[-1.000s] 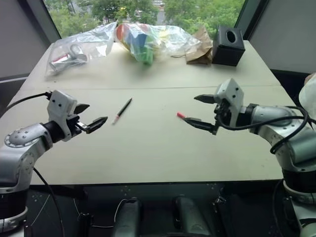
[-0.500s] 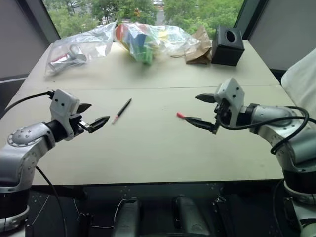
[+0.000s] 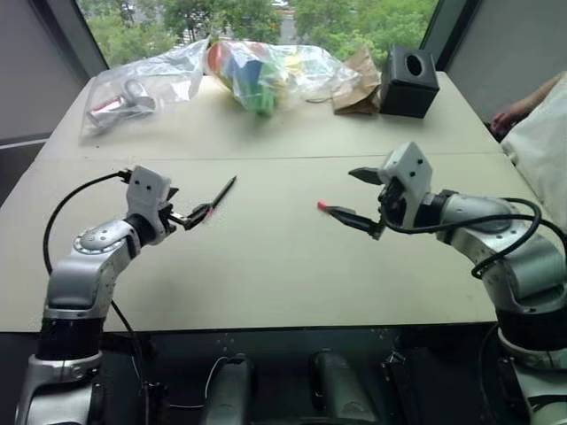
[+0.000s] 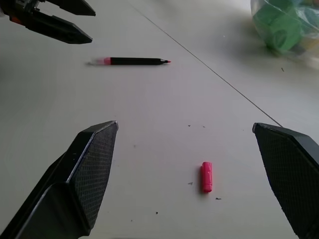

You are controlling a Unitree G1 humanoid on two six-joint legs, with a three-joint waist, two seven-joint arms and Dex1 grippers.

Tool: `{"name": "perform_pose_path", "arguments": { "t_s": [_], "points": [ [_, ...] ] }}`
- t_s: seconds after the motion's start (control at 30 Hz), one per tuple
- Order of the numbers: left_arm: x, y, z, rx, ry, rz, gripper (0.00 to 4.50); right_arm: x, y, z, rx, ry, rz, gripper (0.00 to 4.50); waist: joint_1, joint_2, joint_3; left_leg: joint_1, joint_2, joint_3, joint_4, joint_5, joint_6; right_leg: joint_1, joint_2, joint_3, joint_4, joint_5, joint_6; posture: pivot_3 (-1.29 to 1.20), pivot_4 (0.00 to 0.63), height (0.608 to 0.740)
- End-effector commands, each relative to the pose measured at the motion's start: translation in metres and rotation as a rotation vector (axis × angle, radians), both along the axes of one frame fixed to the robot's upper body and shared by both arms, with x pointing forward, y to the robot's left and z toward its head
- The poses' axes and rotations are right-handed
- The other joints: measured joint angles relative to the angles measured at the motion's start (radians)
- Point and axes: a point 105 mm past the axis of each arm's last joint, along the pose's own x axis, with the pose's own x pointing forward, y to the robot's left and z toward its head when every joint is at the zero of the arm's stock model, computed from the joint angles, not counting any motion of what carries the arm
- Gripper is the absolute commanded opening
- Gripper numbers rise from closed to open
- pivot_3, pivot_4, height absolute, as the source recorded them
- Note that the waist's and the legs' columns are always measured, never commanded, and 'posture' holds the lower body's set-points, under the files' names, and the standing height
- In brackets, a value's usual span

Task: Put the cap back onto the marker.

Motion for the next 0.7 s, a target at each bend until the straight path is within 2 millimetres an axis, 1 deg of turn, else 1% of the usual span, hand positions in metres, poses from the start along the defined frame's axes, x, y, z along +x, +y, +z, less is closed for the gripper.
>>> {"name": "perform_pose_path", "arguments": {
  "t_s": [0.03, 0.27, 0.4, 0.7],
  "points": [
    [0.016, -0.003, 0.0, 0.028, -0.043, 0.029, 4.46, -0.004, 0.005, 0.011, 0.005, -0.066, 0.001, 4.5, 0.0, 0.0, 0.0, 0.0, 0.0, 0.0, 0.0, 0.0, 0.0, 0.0, 0.0, 0.0, 0.0, 0.0, 0.0, 0.0, 0.15, 0.74],
    [0.036, -0.013, -0.023, 0.046, -0.002, 0.029, 4.46, -0.006, 0.007, 0.007, 0.01, -0.063, -0.011, 4.5, 0.0, 0.0, 0.0, 0.0, 0.0, 0.0, 0.0, 0.0, 0.0, 0.0, 0.0, 0.0, 0.0, 0.0, 0.0, 0.0, 0.15, 0.74],
    [0.045, -0.013, -0.036, 0.04, 0.032, 0.046, 4.46, -0.006, 0.007, 0.007, 0.011, -0.068, -0.021, 4.5, 0.0, 0.0, 0.0, 0.0, 0.0, 0.0, 0.0, 0.0, 0.0, 0.0, 0.0, 0.0, 0.0, 0.0, 0.0, 0.0, 0.15, 0.74],
    [0.049, -0.009, -0.059, 0.004, 0.119, 0.081, 4.46, -0.004, 0.007, 0.008, 0.013, -0.076, -0.032, 4.5, 0.002, 0.0, -0.001, 0.001, 0.0, 0.0, 0.0, 0.0, 0.0, 0.001, 0.0, 0.0, 0.001, 0.0, 0.0, 0.0, 0.15, 0.74]
  ]
}}
